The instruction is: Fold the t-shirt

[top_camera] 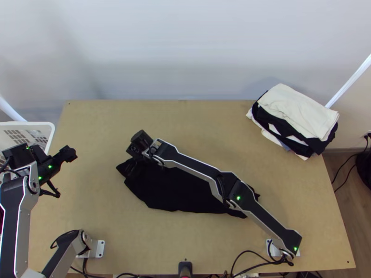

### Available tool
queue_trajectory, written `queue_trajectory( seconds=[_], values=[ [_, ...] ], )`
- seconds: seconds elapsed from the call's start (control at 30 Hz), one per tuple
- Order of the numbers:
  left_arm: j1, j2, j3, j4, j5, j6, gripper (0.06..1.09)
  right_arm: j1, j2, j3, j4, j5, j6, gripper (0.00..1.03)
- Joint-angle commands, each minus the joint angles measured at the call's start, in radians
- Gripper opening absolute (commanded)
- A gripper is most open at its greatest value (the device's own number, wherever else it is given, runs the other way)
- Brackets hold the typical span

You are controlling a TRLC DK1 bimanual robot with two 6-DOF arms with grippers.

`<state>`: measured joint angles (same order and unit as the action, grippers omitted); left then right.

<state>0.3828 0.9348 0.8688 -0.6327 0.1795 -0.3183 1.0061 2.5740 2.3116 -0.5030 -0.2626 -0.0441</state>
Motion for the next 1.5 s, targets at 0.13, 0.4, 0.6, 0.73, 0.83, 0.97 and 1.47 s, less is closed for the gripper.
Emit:
queue_trajectory(
  seconds=[0.13,0.4,0.6,0.73,0.83,0.97,1.47],
  values=[
    [0.014,-0.021,-0.022,0.011,0.0,0.002,1.05,-0.001,-0.008,-0.012,0.006,-0.006,0.049,0.03],
    [-0.01,-0.028,-0.033,0.013,0.005,0.002,1.05,-0.072,-0.186,-0.093,0.069,0.051,0.107,0.03],
    [-0.208,-0.021,-0.06,0.019,0.006,0.019,1.05,-0.138,-0.38,-0.193,0.069,0.082,0.136,0.03],
    [-0.352,0.013,-0.097,0.079,0.005,0.021,1.05,-0.172,-0.512,-0.334,0.104,0.108,0.135,0.03],
    [-0.463,0.067,-0.125,0.14,-0.002,0.022,1.05,-0.19,-0.601,-0.455,0.158,0.122,0.136,0.03],
    [-0.576,0.206,-0.131,0.202,-0.011,0.025,1.05,-0.202,-0.695,-0.586,0.228,0.14,0.136,0.03],
    [-0.845,0.522,-0.027,0.329,0.044,-0.004,1.05,-0.242,-0.85,-0.719,0.258,0.204,0.171,0.03]
  ],
)
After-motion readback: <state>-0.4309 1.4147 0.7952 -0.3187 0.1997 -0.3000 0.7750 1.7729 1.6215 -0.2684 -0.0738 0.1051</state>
